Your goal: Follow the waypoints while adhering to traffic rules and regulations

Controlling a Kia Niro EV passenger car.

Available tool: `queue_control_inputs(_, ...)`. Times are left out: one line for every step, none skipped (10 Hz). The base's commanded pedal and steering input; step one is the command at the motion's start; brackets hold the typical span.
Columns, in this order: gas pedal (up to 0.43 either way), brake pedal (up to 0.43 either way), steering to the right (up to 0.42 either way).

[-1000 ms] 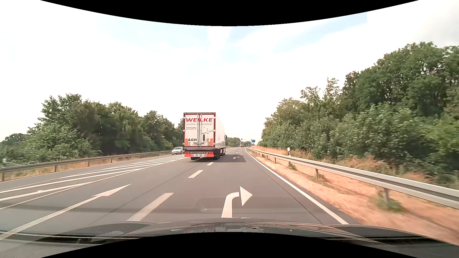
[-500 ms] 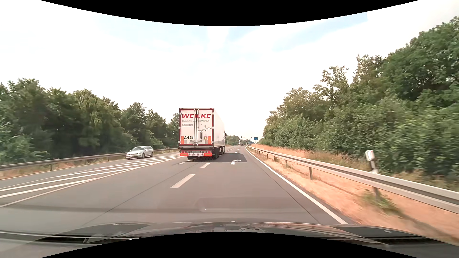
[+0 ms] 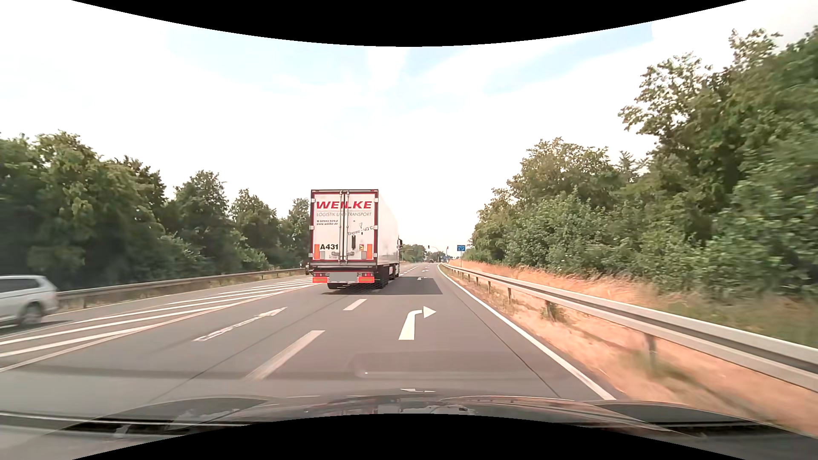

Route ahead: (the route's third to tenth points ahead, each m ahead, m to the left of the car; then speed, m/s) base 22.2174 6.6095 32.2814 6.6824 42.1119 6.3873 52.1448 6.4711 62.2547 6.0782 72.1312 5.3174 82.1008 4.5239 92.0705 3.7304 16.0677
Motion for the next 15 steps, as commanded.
queue_control_inputs(0.157,0.000,0.002)
queue_control_inputs(0.157,0.000,0.002)
queue_control_inputs(0.157,0.000,0.002)
queue_control_inputs(0.157,0.000,0.002)
queue_control_inputs(0.150,0.000,0.002)
queue_control_inputs(0.130,0.000,0.002)
queue_control_inputs(0.130,0.000,0.002)
queue_control_inputs(0.130,0.000,0.002)
queue_control_inputs(0.130,0.000,0.002)
queue_control_inputs(0.138,0.000,0.002)
queue_control_inputs(0.138,0.000,0.002)
queue_control_inputs(0.138,0.000,0.002)
queue_control_inputs(0.138,0.000,0.002)
queue_control_inputs(0.138,0.000,0.002)
queue_control_inputs(0.138,0.000,0.002)
